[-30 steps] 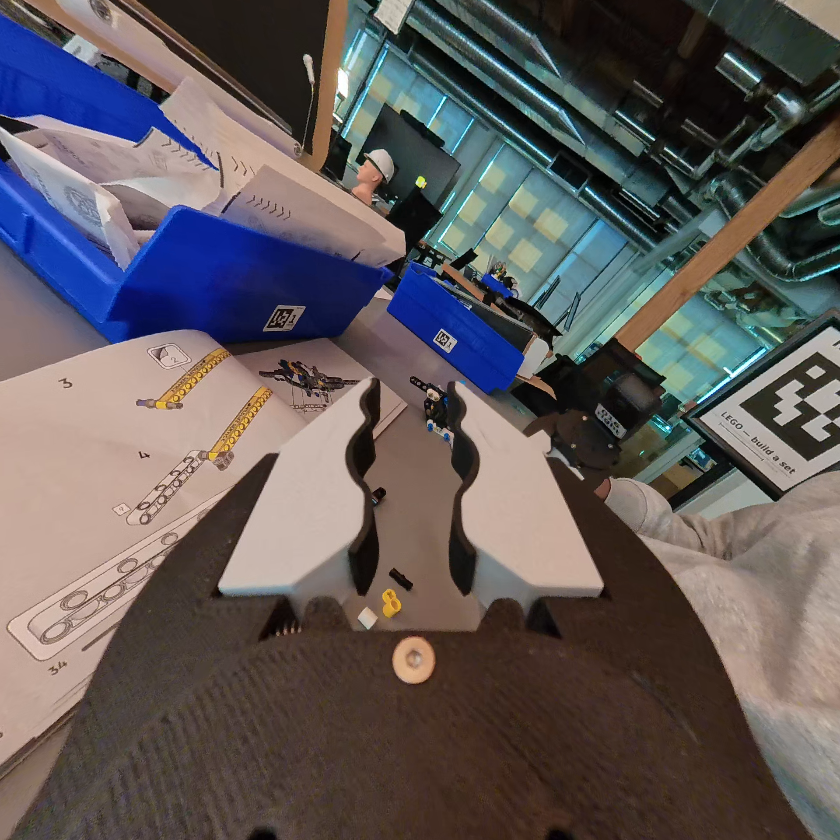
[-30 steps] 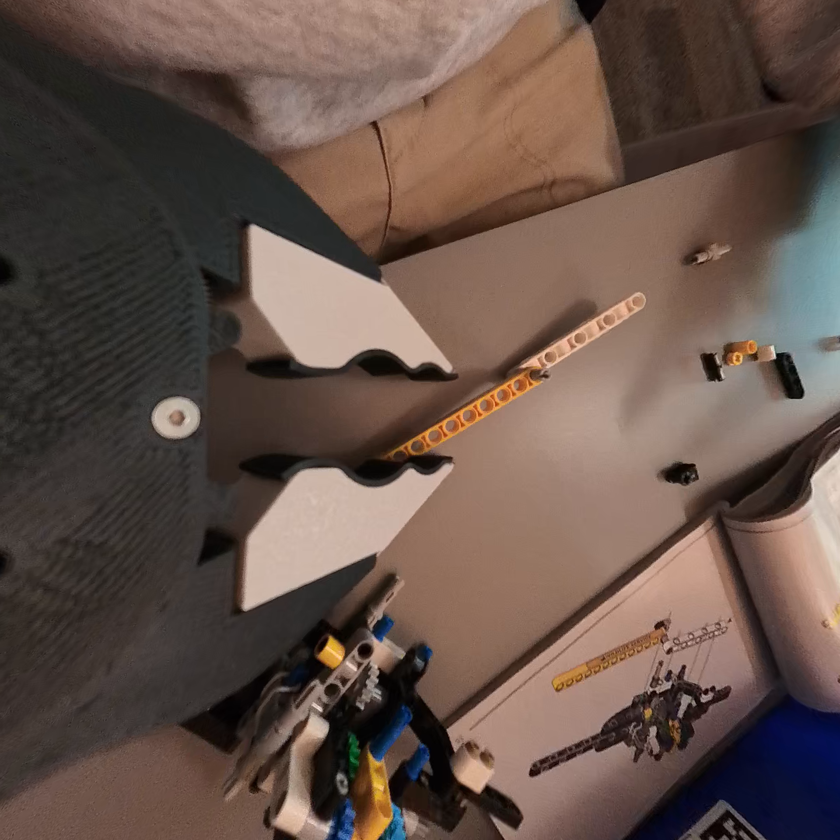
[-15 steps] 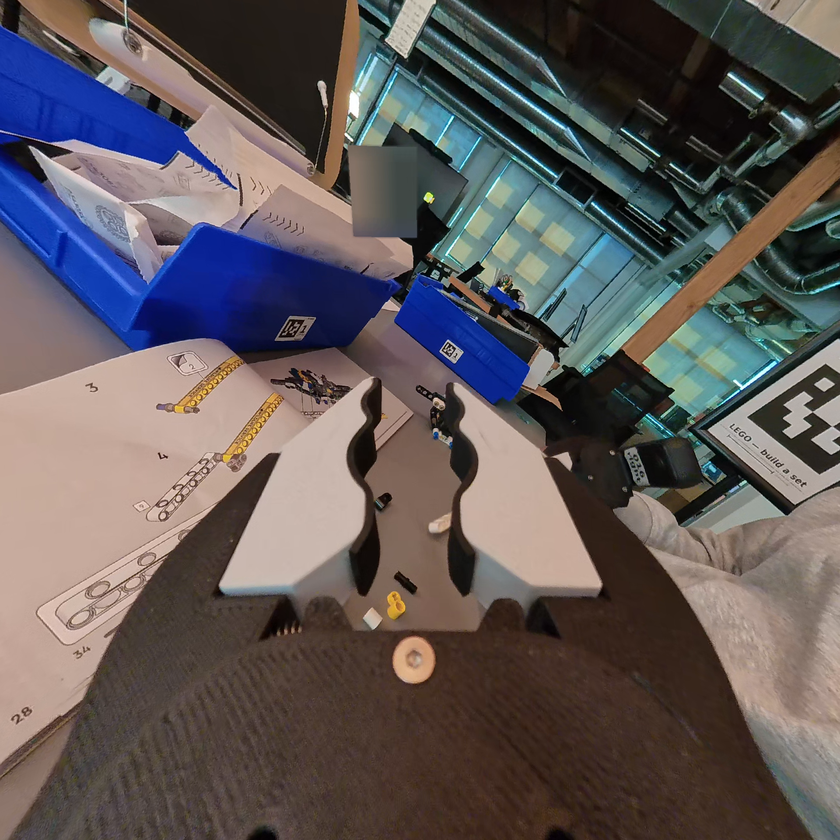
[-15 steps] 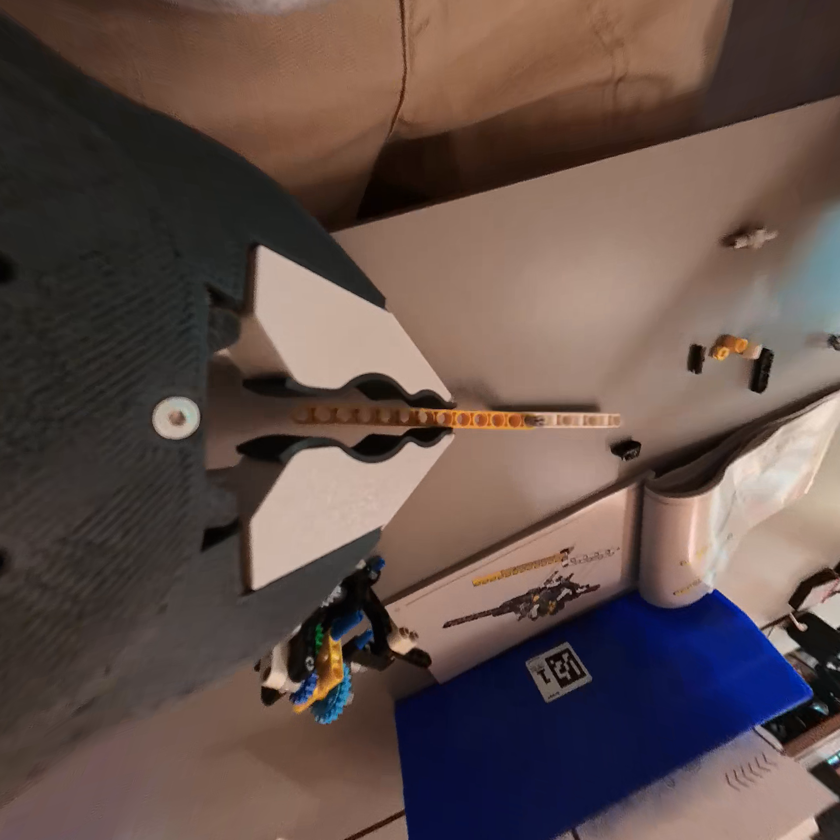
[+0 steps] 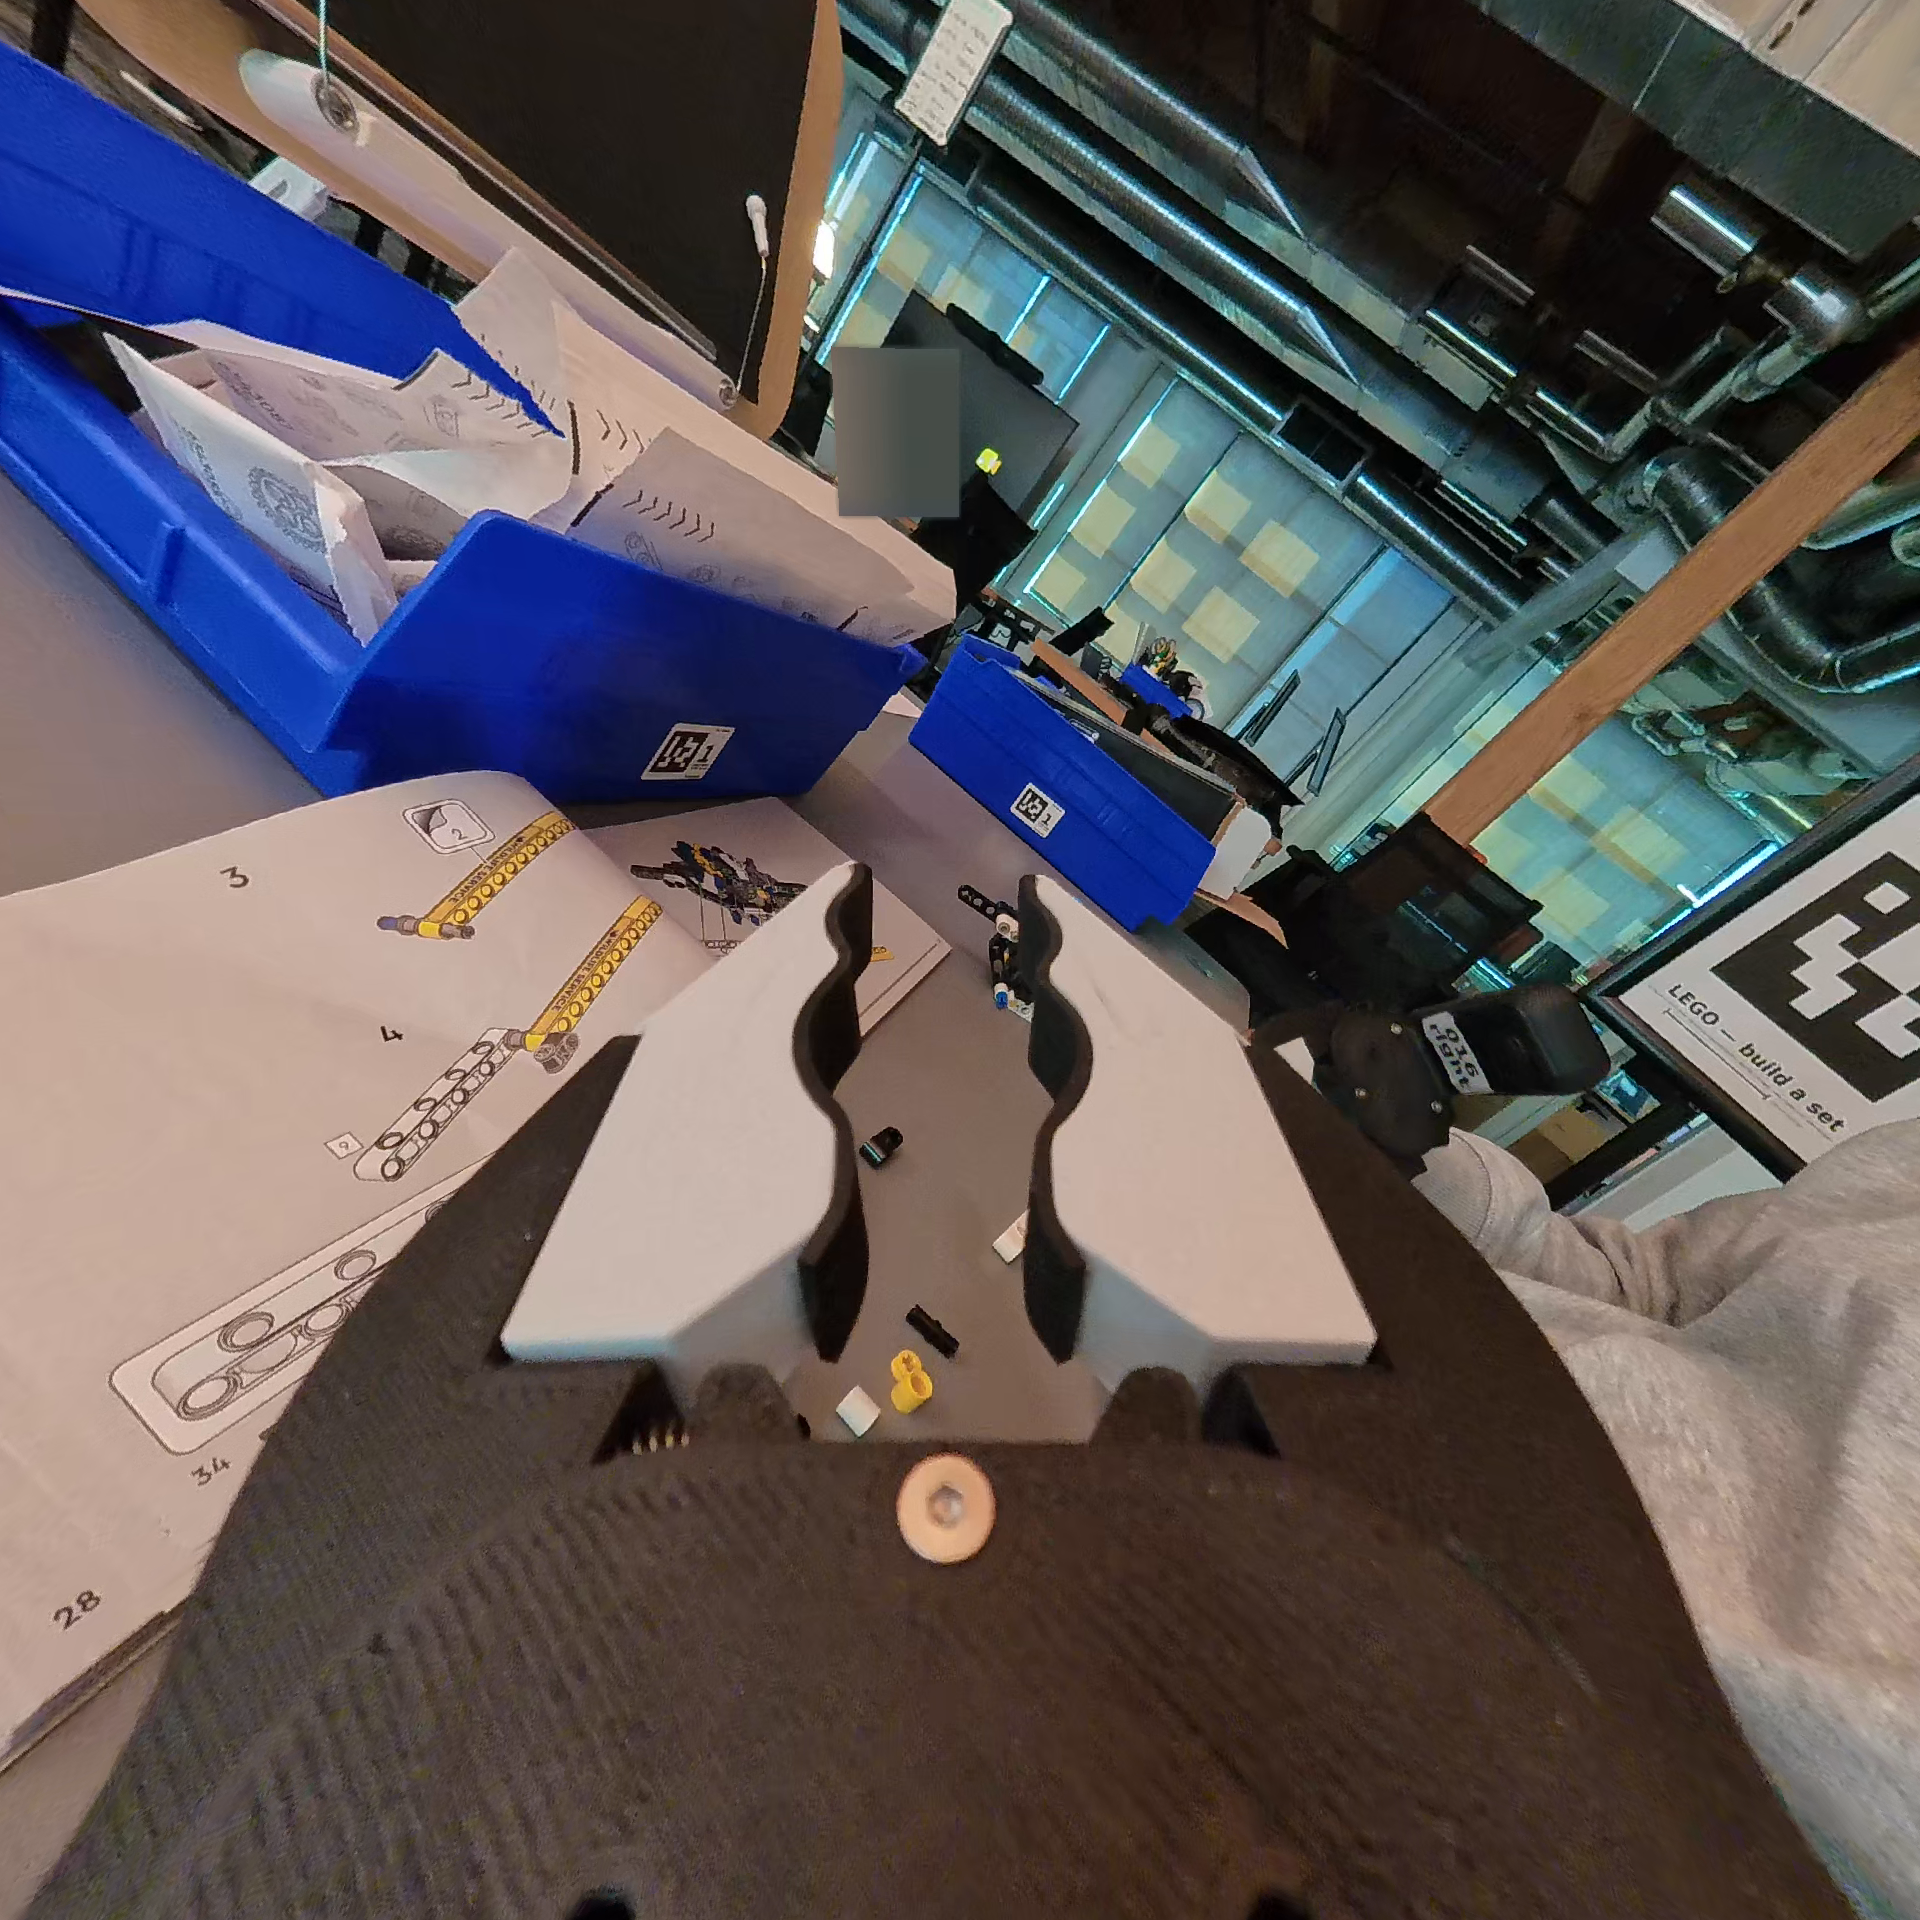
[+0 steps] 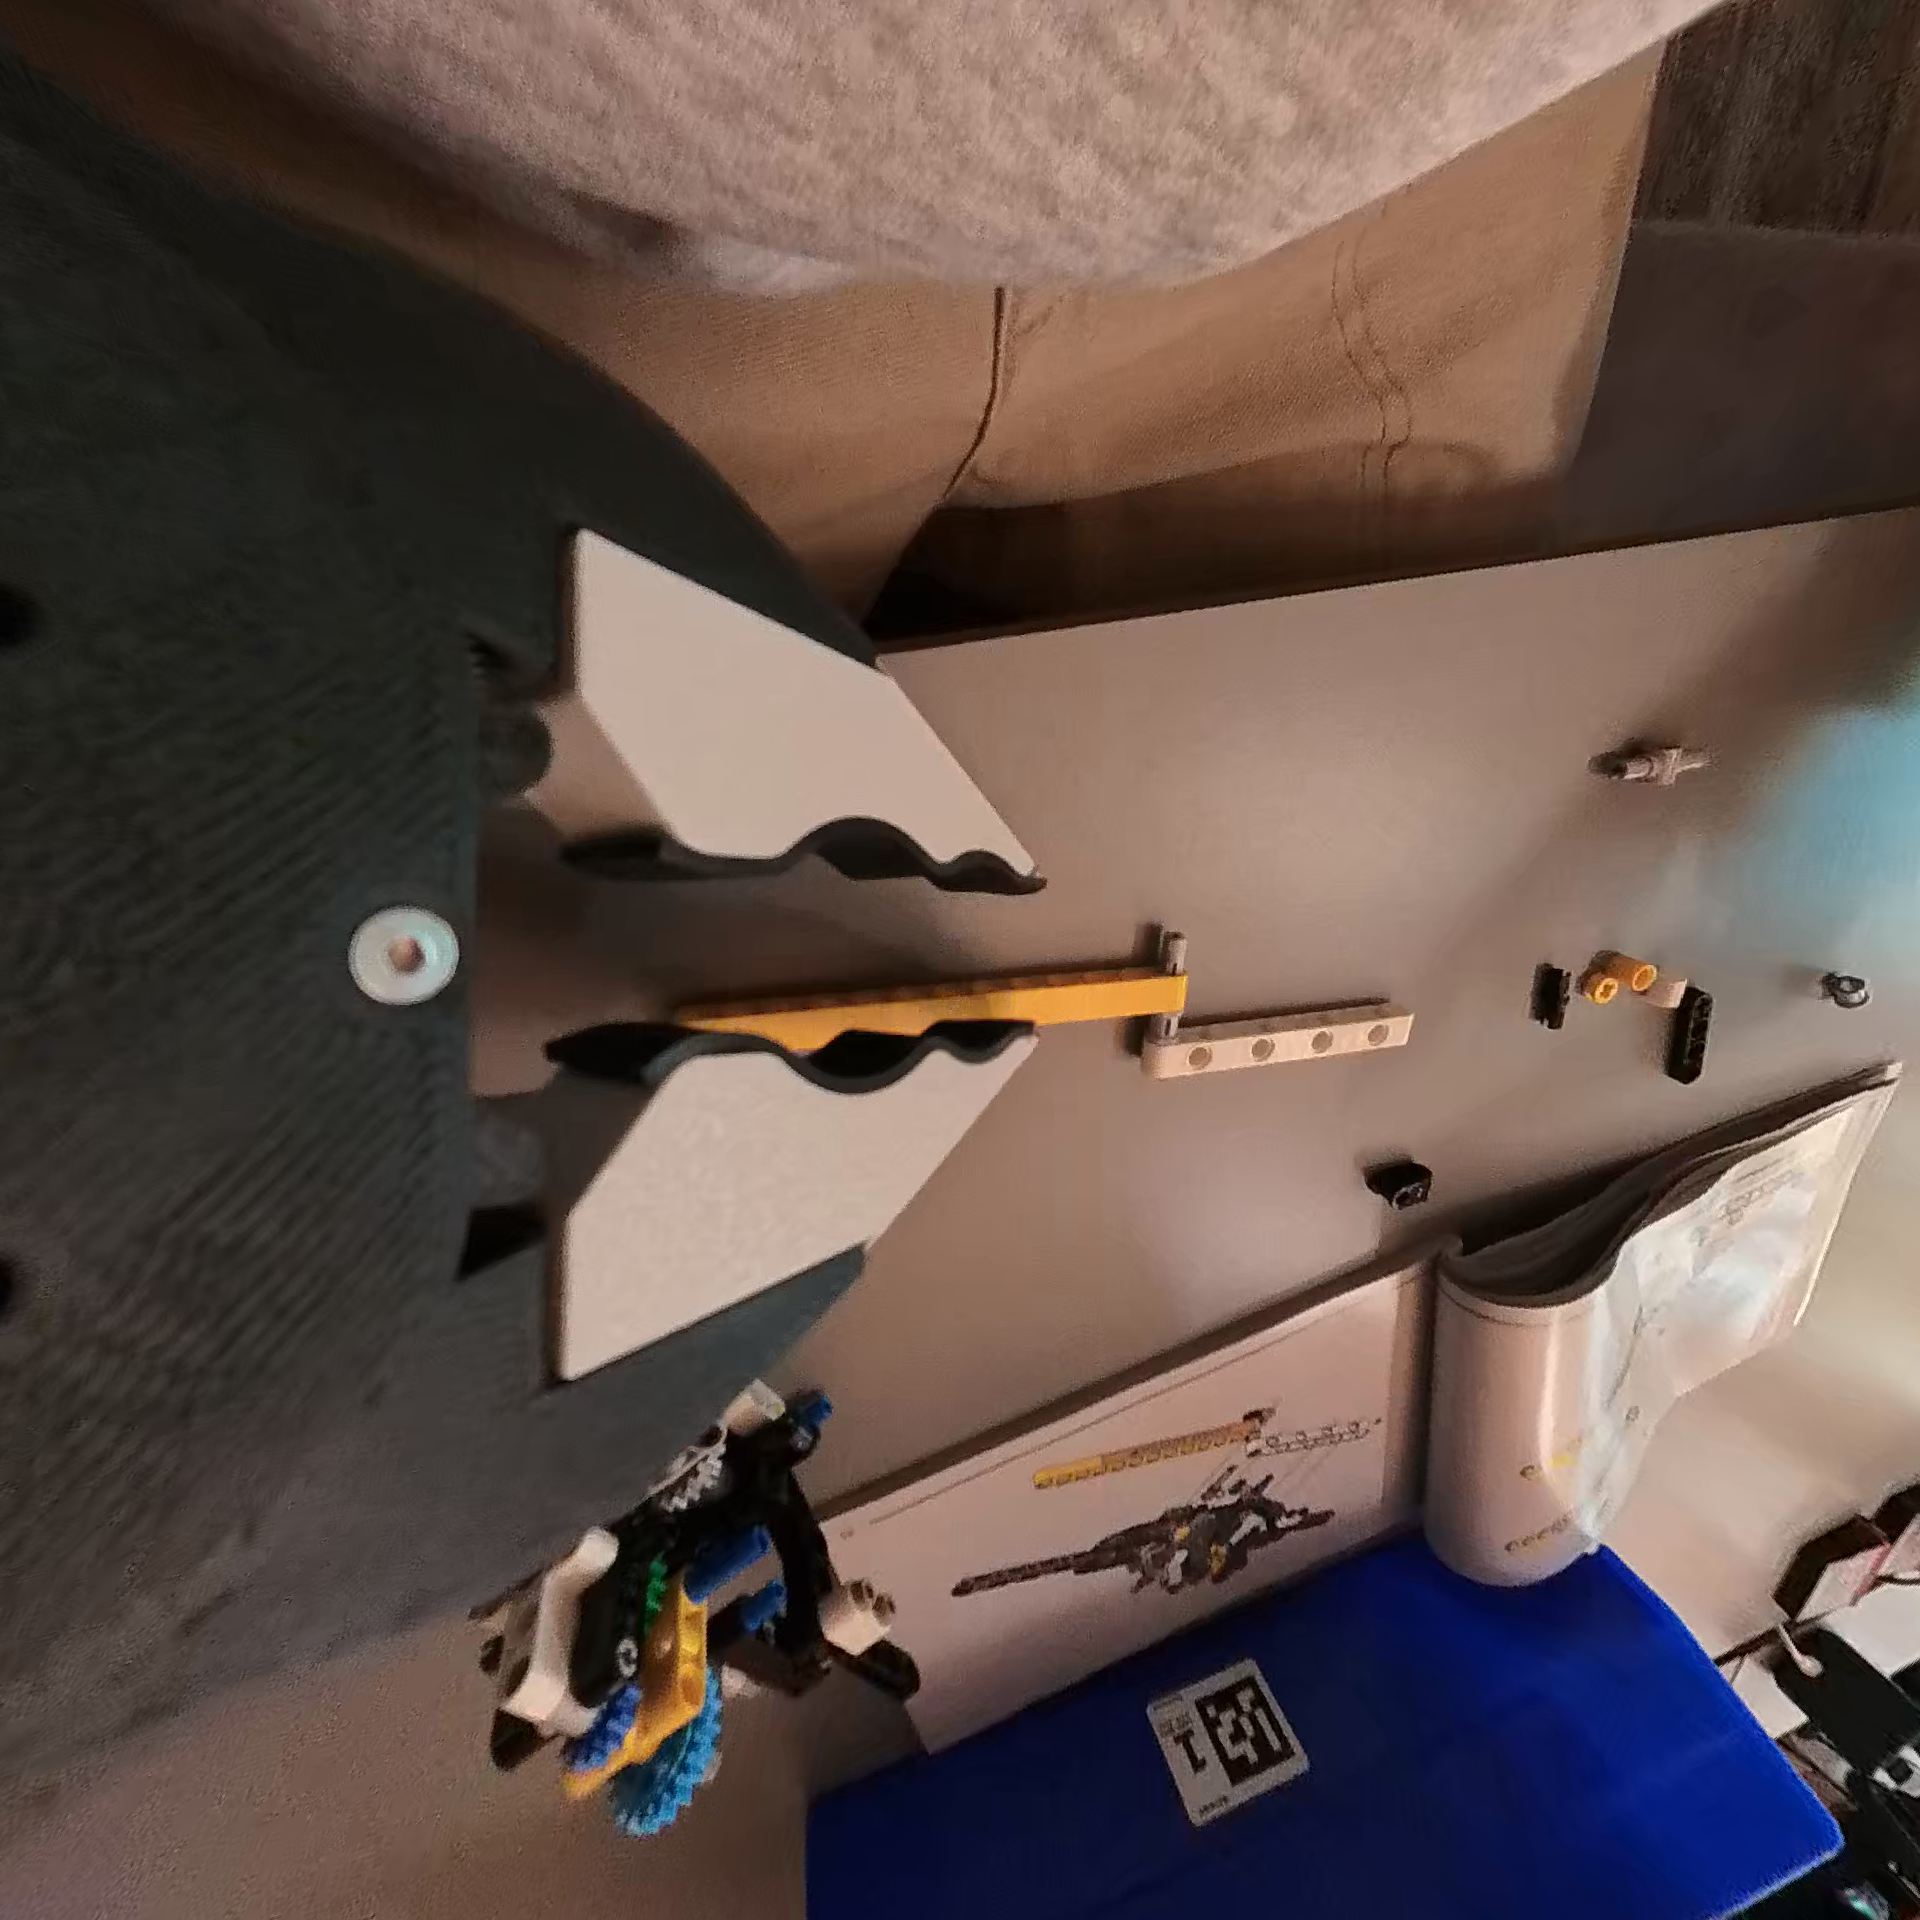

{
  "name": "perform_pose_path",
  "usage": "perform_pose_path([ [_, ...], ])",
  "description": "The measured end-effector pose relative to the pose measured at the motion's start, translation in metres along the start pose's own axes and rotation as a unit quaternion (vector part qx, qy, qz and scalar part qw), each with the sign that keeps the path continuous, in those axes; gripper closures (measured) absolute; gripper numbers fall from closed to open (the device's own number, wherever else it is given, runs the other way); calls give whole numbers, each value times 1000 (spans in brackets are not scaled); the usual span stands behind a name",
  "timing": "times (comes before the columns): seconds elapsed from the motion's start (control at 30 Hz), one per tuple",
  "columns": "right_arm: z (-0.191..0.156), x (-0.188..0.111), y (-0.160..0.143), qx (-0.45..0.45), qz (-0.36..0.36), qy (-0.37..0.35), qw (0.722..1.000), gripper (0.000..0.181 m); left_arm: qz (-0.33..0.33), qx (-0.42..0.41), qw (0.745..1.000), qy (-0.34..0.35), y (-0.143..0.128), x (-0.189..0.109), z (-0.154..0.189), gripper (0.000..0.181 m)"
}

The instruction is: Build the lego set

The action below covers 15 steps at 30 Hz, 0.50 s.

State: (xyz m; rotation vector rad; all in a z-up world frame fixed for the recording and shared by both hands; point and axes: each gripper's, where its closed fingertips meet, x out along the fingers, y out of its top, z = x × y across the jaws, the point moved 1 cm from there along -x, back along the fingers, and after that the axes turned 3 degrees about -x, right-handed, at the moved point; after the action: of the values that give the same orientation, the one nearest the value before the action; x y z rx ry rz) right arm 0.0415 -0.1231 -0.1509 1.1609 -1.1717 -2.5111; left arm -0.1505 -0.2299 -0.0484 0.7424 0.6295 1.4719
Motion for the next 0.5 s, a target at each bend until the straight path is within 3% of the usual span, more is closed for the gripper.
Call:
perform_pose_path([
  [0.5,18,-10,-20,57,-21,-5,998,155,-1,-3,1000,2,0,0,-1,155],
])
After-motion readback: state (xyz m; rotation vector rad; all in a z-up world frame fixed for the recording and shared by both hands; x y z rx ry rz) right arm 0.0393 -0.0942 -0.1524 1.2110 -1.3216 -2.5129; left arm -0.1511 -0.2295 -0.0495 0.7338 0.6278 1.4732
